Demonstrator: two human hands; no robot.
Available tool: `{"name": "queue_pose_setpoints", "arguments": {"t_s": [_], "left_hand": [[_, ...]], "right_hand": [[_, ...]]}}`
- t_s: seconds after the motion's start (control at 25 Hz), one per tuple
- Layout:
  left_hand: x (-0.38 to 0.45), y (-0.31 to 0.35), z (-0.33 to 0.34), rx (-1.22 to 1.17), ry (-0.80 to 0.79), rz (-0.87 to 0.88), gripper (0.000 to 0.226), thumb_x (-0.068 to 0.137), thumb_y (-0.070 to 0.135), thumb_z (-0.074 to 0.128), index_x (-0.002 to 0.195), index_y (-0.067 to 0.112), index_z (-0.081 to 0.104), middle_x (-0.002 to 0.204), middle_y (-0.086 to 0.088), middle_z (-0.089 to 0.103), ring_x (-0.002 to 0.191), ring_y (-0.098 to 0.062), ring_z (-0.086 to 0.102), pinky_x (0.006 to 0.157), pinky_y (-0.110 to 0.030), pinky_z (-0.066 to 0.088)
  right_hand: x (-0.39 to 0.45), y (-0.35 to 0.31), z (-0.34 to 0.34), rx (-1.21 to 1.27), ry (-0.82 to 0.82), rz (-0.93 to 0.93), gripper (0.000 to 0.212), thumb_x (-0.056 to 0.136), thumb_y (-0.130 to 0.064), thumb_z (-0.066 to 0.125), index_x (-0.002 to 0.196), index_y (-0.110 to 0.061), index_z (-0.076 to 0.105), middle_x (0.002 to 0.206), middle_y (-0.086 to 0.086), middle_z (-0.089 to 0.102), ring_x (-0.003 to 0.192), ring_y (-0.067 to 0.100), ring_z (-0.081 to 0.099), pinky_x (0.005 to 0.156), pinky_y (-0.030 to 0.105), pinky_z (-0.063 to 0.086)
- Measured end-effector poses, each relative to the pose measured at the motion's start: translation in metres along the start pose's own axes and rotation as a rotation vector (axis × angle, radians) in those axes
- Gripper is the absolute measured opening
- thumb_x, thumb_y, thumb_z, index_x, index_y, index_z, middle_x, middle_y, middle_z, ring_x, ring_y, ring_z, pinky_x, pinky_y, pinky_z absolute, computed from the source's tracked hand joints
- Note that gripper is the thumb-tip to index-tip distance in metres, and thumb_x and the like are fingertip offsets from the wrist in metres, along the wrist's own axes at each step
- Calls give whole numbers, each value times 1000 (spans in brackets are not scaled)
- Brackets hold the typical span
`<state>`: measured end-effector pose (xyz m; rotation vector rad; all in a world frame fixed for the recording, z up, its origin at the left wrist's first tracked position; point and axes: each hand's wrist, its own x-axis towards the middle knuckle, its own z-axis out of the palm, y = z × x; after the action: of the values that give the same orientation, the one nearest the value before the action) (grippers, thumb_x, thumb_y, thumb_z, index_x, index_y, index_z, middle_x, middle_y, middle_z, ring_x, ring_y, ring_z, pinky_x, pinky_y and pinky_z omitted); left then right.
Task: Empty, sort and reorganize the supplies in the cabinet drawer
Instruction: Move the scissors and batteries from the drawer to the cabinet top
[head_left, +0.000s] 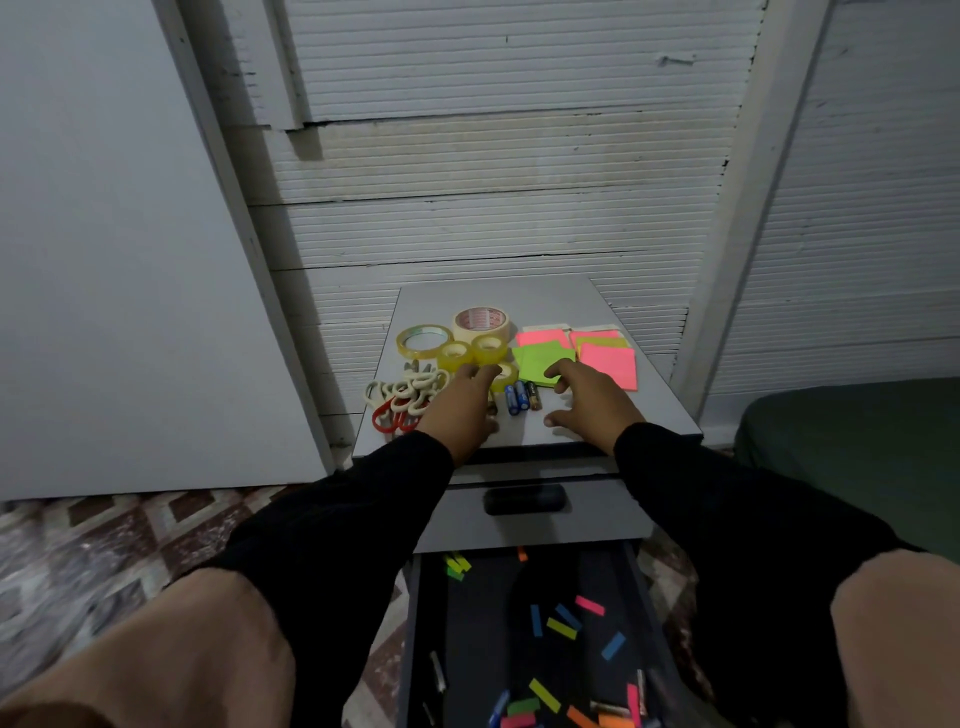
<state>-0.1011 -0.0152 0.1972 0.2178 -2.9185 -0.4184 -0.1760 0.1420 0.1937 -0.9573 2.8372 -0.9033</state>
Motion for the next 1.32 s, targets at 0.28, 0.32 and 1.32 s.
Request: {"name": "queue_pose_setpoints", "arguments": {"t_s": [0.28,0.32,1.32], "left_hand": [[-81,7,-5,-22,-19,5,69,84,18,68,143,17,33,141,-10,39,125,-28,44,99,-33,39],[-92,7,-2,-25,-30,0,69,84,19,68,143,17,32,141,-10,38,125,-27,44,99,-33,39],[-190,-60,199,37,-558,-193,51,87,18,64,134,15,48,133,-13,48,121,-30,49,95,-34,41]], "right_hand": [[-64,-7,-6,-80,-77,-37,53,79,-13,73,126,-12,50,122,9,55,90,15,47,78,23,37],[-73,-6,-6,-82,-84,-40,53,78,-12,74,125,-11,50,122,9,55,94,17,50,80,23,39],[-169,144,158,-320,-581,244,31,82,0,62,114,-2,60,122,14,60,114,28,55,92,29,43]]}}
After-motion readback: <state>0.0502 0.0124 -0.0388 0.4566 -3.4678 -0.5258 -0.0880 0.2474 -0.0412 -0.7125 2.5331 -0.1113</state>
